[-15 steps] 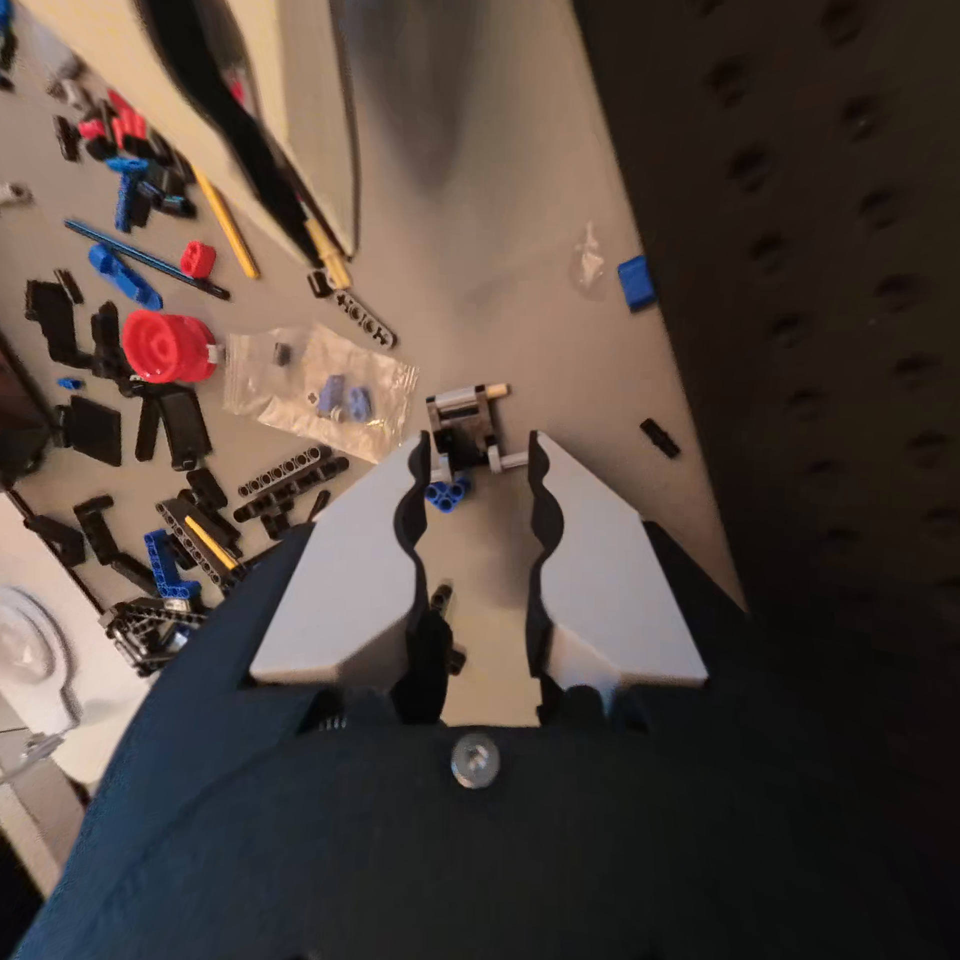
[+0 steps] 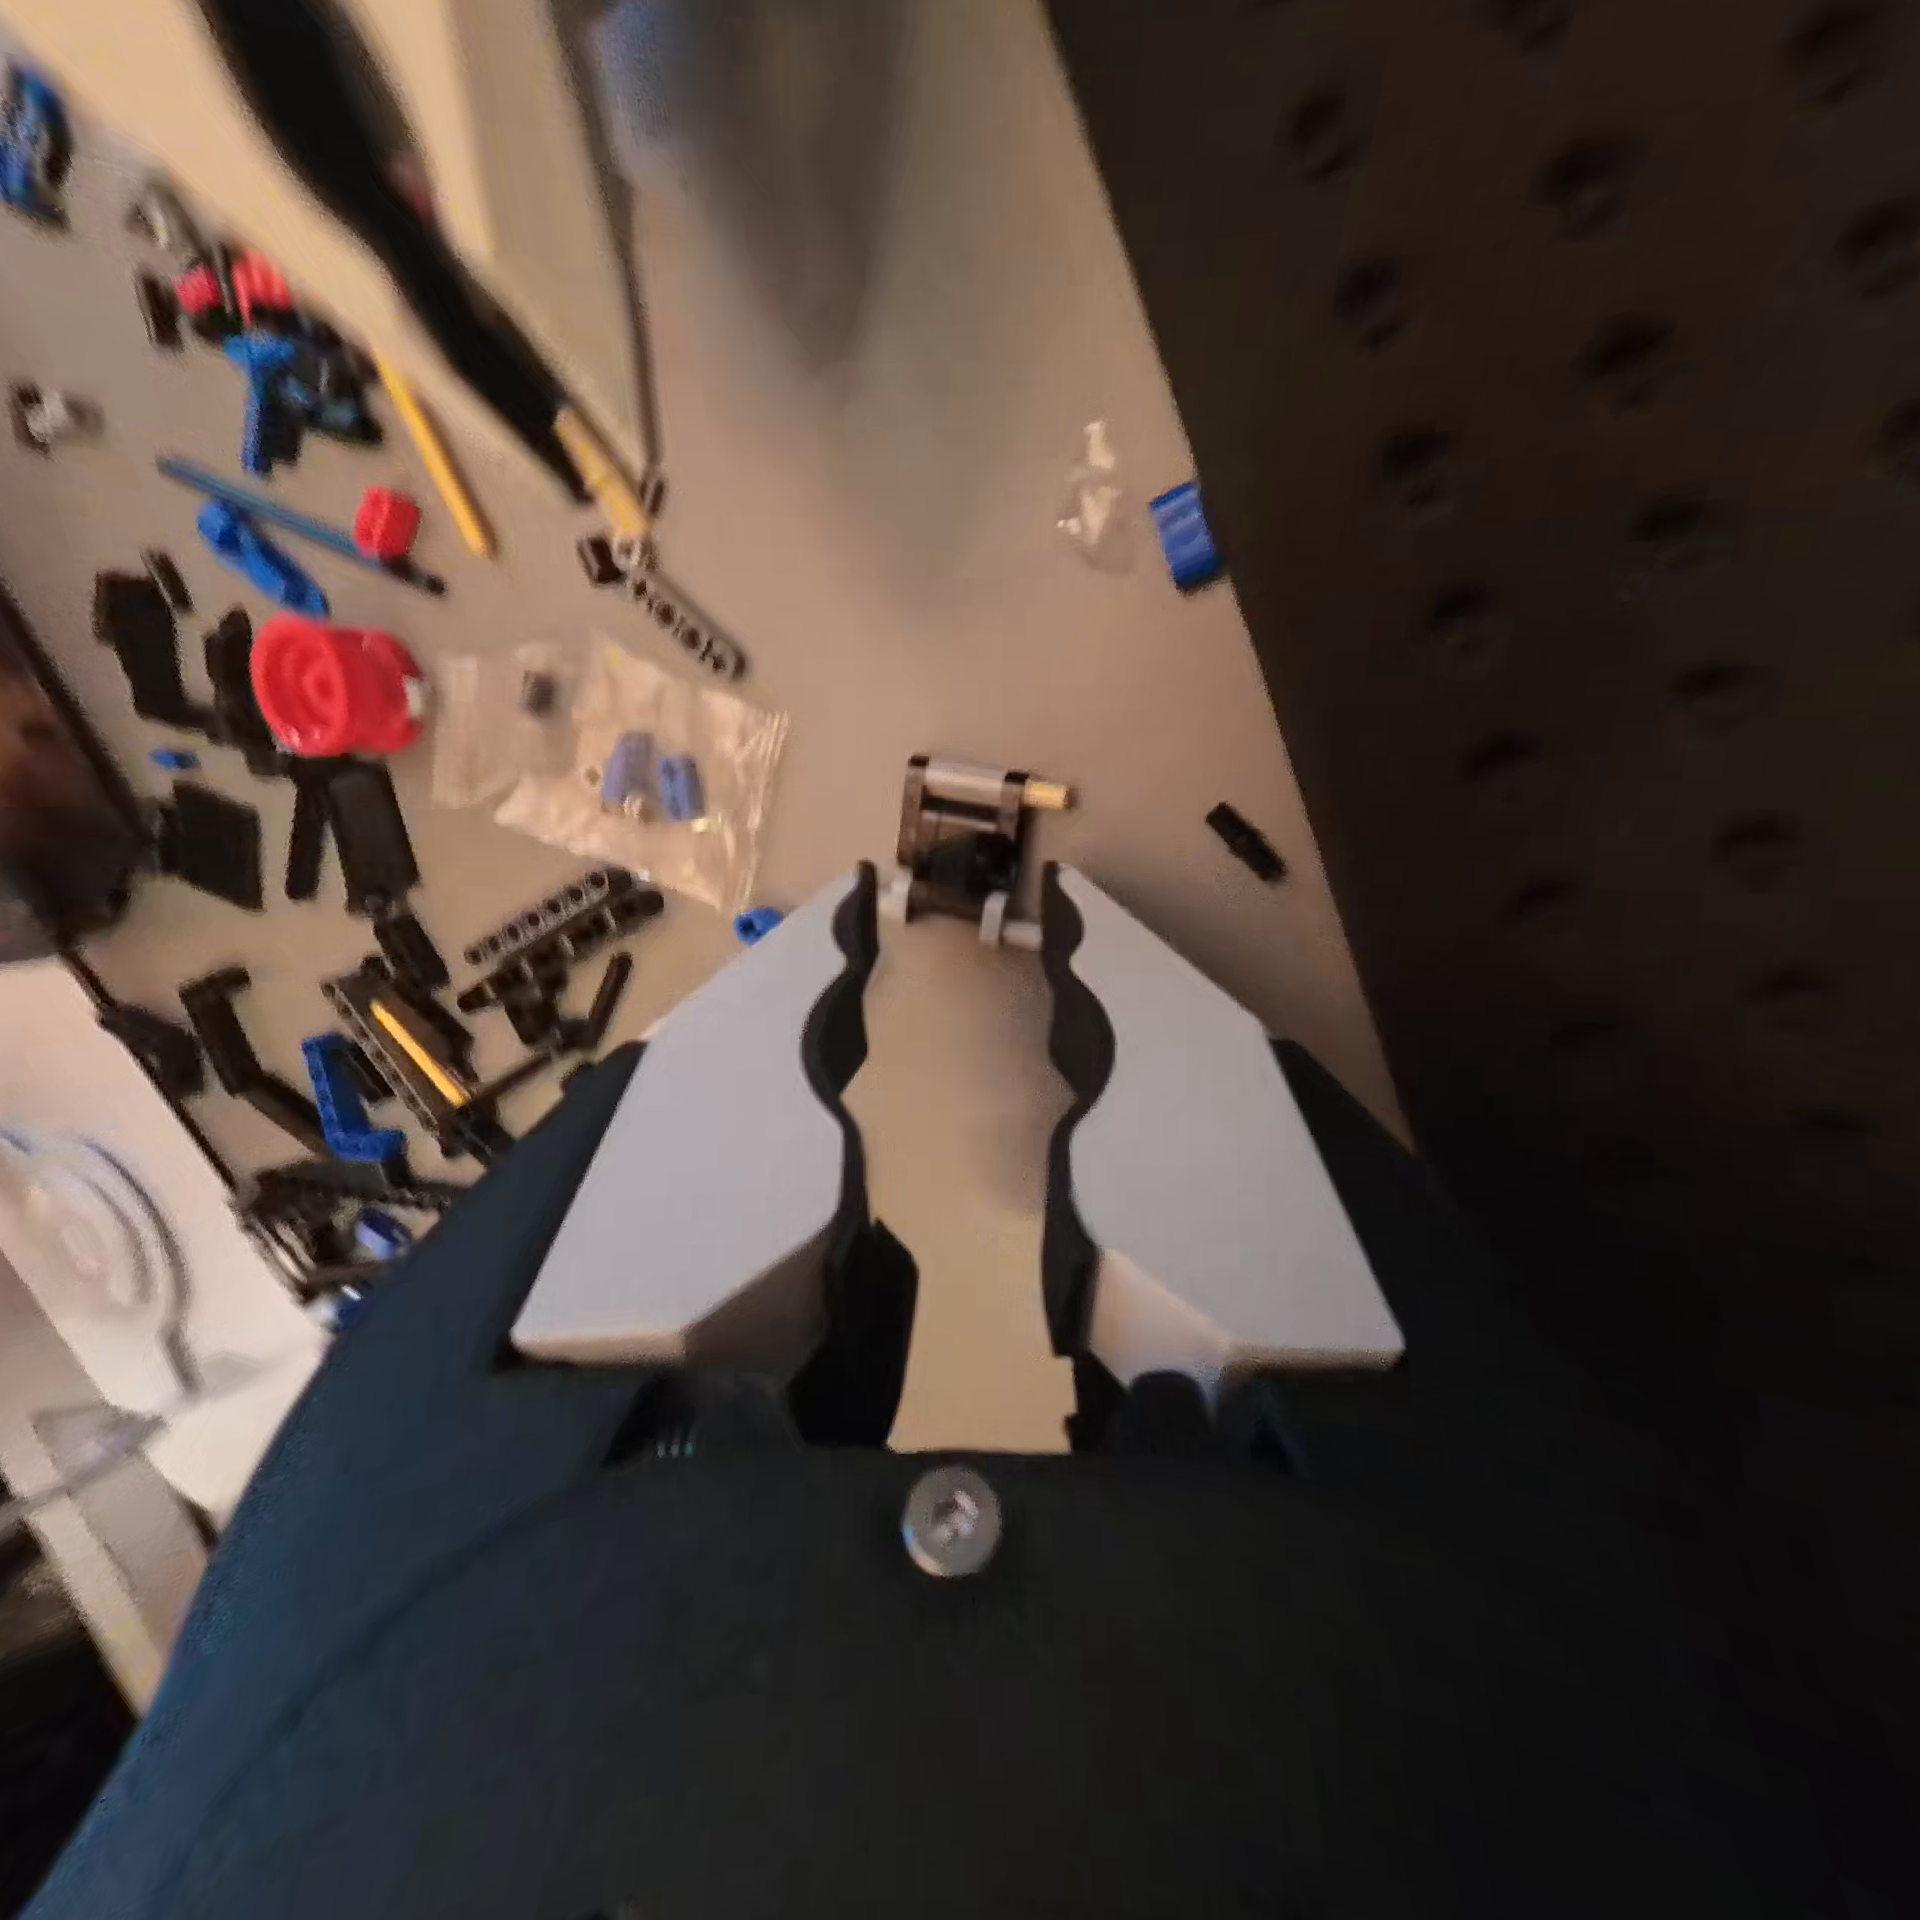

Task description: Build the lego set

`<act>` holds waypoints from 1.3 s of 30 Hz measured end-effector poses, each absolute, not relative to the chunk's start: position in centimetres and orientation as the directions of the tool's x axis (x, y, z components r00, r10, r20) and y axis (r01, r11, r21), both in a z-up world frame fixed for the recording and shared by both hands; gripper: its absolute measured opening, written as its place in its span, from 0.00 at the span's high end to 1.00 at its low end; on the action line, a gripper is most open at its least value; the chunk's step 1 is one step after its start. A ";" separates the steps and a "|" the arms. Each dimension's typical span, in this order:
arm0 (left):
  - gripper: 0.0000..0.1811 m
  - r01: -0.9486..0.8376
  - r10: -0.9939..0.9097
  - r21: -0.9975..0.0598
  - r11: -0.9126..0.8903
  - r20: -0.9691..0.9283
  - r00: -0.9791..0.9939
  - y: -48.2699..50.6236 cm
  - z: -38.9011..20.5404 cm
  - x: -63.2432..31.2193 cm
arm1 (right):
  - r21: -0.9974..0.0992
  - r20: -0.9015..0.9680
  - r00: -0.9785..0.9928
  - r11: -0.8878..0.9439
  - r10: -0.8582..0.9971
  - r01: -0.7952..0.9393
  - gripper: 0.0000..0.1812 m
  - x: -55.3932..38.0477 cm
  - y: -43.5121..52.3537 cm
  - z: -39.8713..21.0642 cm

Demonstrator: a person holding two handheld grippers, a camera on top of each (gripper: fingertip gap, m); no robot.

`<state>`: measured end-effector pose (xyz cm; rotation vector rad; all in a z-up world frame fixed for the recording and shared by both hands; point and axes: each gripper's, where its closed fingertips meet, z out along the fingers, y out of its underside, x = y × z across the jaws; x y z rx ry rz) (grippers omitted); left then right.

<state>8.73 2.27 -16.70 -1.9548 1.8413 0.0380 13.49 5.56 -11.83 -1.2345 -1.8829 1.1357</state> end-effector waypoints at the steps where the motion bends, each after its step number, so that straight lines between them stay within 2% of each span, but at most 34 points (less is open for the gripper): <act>1: 0.81 -0.949 -0.939 -0.304 -0.079 -0.296 0.173 2.2 -16.6 8.2 | -0.894 0.032 -0.381 0.196 0.924 0.402 0.98 13.5 5.5 -11.8; 5: 0.80 -0.914 -0.916 -0.323 -0.244 -0.234 0.327 1.4 -17.6 7.8 | -0.895 0.024 -0.390 0.193 0.920 0.402 0.98 13.5 5.3 -11.9; 8: 0.82 -0.853 -0.891 -0.398 -0.338 -0.156 0.426 1.2 -17.8 8.6 | -0.893 0.015 -0.397 0.191 0.918 0.409 0.98 13.5 5.2 -12.1; 12: 0.91 -0.883 -0.916 -0.400 -0.248 -0.200 0.348 1.8 -17.9 8.8 | -0.889 0.012 -0.407 0.196 0.913 0.414 0.98 13.5 4.9 -12.2; 14: 0.89 -0.890 -0.930 -0.401 -0.218 -0.192 0.314 2.0 -17.7 8.9 | -0.889 0.012 -0.407 0.196 0.913 0.413 0.98 13.6 4.9 -12.2; 16: 0.78 -0.872 -0.923 -0.408 -0.271 -0.147 0.356 2.1 -17.4 8.7 | -0.892 0.010 -0.404 0.190 0.915 0.409 0.98 13.6 4.9 -12.1; 20: 0.67 -0.784 -0.887 -0.483 -0.390 -0.033 0.461 1.9 -16.9 10.2 | -0.894 0.005 -0.404 0.186 0.915 0.409 0.98 13.6 4.9 -12.0; 22: 0.66 -0.773 -0.851 -0.443 -0.454 -0.040 0.524 2.2 -17.9 9.9 | -0.893 0.002 -0.409 0.186 0.912 0.411 0.98 13.6 4.8 -12.1; 26: 0.73 -0.706 -0.786 -0.458 -0.540 -0.025 0.618 2.5 -18.2 10.0 | -0.892 -0.003 -0.409 0.182 0.913 0.414 0.98 13.6 4.8 -12.2; 27: 0.77 -0.702 -0.782 -0.462 -0.542 -0.027 0.622 2.4 -18.2 10.0 | -0.893 -0.003 -0.409 0.181 0.913 0.413 0.98 13.6 4.8 -12.1; 32: 0.77 -0.716 -0.801 -0.488 -0.500 -0.054 0.596 2.4 -18.1 10.1 | -0.891 -0.011 -0.409 0.176 0.913 0.419 0.98 13.4 4.7 -12.3; 39: 0.78 -0.722 -0.820 -0.610 -0.327 -0.197 0.538 2.9 -17.3 10.7 | -0.896 -0.008 -0.421 0.180 0.907 0.406 0.98 13.1 4.1 -12.2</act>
